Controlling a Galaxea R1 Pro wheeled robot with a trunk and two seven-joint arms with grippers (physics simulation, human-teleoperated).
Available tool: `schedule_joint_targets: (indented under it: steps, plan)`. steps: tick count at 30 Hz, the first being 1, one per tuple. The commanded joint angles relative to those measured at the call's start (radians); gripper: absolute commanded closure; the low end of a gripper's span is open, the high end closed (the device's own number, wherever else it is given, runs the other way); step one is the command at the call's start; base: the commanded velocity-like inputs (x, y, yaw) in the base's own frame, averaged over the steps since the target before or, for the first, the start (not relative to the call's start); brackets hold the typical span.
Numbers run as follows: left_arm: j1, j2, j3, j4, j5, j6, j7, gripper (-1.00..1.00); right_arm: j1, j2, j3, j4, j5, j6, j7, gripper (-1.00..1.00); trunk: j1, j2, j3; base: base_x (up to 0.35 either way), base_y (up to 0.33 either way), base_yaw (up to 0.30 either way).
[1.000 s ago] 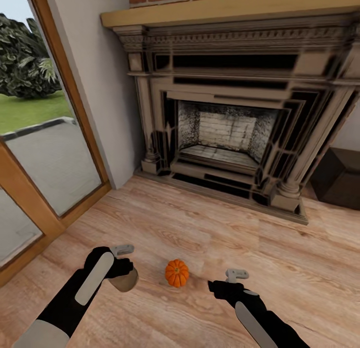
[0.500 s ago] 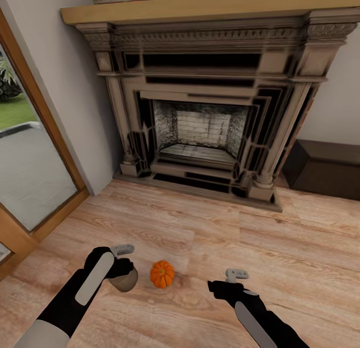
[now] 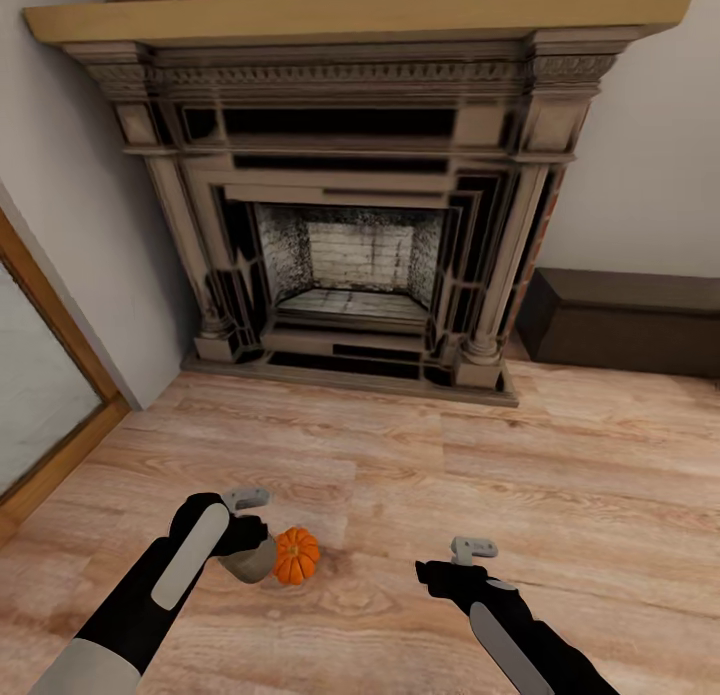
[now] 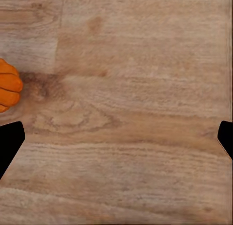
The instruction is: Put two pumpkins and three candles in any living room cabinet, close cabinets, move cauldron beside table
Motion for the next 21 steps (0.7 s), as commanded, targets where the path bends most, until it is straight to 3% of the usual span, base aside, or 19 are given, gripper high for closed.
schedule_joint_targets:
  steps: [1, 21]
  plan:
    - [-0.001, 0.001, -0.002, -0.001, 0.01, 0.001, 0.011, 1.0, -0.001, -0.001, 0.004, -0.001, -0.009, 0.001, -0.009, -1.0, -0.004, 0.007, 0.002, 0.0, 0.0, -0.277]
    - [-0.001, -0.001, -0.002, 0.0, 0.01, 0.001, 0.011, 1.0, -0.001, 0.0, 0.002, 0.044, -0.009, -0.001, -0.009, -1.0, -0.081, 0.147, 0.054, 0.0, 0.0, -0.277]
